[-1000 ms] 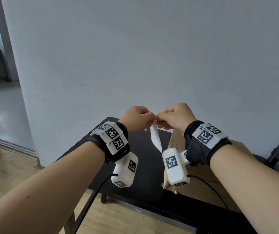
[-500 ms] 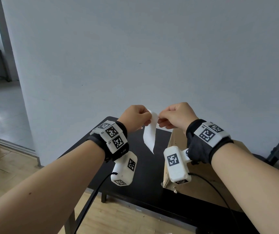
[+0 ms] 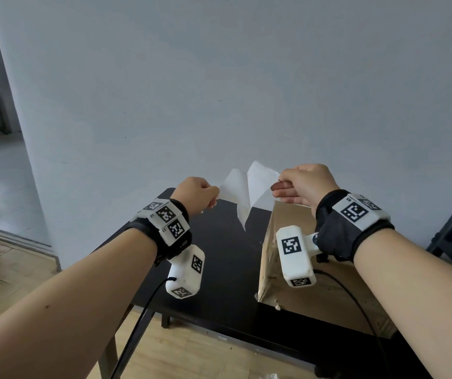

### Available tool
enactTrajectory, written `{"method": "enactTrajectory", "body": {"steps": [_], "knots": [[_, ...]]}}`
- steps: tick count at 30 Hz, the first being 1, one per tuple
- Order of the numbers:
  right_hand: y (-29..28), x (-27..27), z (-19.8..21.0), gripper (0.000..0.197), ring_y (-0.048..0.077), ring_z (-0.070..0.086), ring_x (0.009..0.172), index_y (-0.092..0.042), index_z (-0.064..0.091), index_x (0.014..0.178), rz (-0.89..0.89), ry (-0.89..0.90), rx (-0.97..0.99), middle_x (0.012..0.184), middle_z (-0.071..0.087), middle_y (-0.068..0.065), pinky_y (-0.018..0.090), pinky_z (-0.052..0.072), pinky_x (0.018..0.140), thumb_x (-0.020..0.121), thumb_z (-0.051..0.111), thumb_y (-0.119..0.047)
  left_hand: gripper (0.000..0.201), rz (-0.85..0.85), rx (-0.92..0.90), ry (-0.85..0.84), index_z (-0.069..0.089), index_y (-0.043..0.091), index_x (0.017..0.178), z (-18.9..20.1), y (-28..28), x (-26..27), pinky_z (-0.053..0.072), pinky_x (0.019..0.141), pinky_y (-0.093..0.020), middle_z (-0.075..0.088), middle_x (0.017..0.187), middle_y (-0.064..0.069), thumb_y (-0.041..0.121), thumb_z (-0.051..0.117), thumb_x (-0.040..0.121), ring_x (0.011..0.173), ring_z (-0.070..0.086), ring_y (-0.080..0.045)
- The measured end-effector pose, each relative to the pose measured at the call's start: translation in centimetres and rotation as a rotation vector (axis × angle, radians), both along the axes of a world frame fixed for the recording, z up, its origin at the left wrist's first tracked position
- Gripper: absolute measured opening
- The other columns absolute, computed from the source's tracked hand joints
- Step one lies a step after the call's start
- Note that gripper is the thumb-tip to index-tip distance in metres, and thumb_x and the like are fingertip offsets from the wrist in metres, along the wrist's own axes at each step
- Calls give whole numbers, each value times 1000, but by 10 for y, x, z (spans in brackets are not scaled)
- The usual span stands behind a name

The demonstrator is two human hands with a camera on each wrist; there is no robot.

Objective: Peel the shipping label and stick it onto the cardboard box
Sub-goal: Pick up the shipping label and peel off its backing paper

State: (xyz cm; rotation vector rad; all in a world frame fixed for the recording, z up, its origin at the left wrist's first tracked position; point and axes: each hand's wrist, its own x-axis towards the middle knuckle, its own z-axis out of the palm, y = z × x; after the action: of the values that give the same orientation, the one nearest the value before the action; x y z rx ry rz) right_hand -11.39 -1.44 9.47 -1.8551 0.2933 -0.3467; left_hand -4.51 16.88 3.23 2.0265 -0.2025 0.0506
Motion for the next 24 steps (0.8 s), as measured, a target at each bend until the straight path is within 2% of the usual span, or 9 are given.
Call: {"method": "enactTrajectory", "body": {"steps": [5, 9, 11, 13, 15, 20, 24], "knots": [[-4, -3, 6, 14, 22, 63, 59, -7, 50, 75, 5, -50, 169, 70, 65, 14, 28, 54, 61, 88, 48, -1, 24, 81, 51, 77, 53, 14, 56, -9, 1, 8, 46, 62, -26, 60, 60, 3, 14, 47, 79, 67, 54, -18], [-8, -3, 11, 16, 22, 64, 58, -8, 49, 74, -32, -96, 178, 70, 66, 13, 27, 54, 59, 88, 47, -2, 24, 113, 102, 156, 53, 12, 56, -18, 5, 14, 45, 58, -26, 59, 60, -1, 12, 46, 80, 59, 51, -19], [-12, -4, 12, 15, 22, 64, 57, -9, 50, 75, -57, -121, 171, 69, 66, 13, 26, 54, 58, 88, 47, -2, 26, 128, 144, 181, 54, 10, 55, -23, 8, 18, 52, 69, -32, 61, 62, -3, 13, 47, 80, 64, 53, -23], [-17, -5, 15, 14, 21, 64, 57, -9, 51, 76, -76, -140, 173, 69, 66, 12, 25, 55, 58, 88, 47, -2, 26, 152, 185, 195, 55, 10, 55, -27, 10, 21, 53, 80, -36, 63, 64, -5, 13, 47, 80, 69, 56, -25], [-21, -7, 17, 15, 20, 65, 57, -9, 52, 75, -92, -153, 176, 69, 67, 11, 25, 55, 57, 88, 47, -3, 26, 168, 202, 209, 55, 9, 56, -31, 12, 24, 51, 73, -34, 63, 67, -8, 13, 46, 80, 67, 55, -25], [-29, -10, 22, 14, 20, 65, 57, -9, 52, 77, -106, -167, 194, 70, 67, 11, 26, 55, 59, 88, 47, -3, 28, 204, 214, 219, 53, 7, 55, -33, 15, 30, 42, 57, -25, 59, 60, -7, 12, 45, 82, 57, 51, -24], [-31, -13, 26, 15, 21, 64, 58, -9, 52, 76, -101, -171, 192, 70, 67, 12, 28, 55, 62, 89, 48, -3, 29, 202, 204, 213, 54, 8, 57, -31, 13, 31, 39, 53, -24, 59, 58, -4, 12, 46, 84, 54, 50, -22]]}}
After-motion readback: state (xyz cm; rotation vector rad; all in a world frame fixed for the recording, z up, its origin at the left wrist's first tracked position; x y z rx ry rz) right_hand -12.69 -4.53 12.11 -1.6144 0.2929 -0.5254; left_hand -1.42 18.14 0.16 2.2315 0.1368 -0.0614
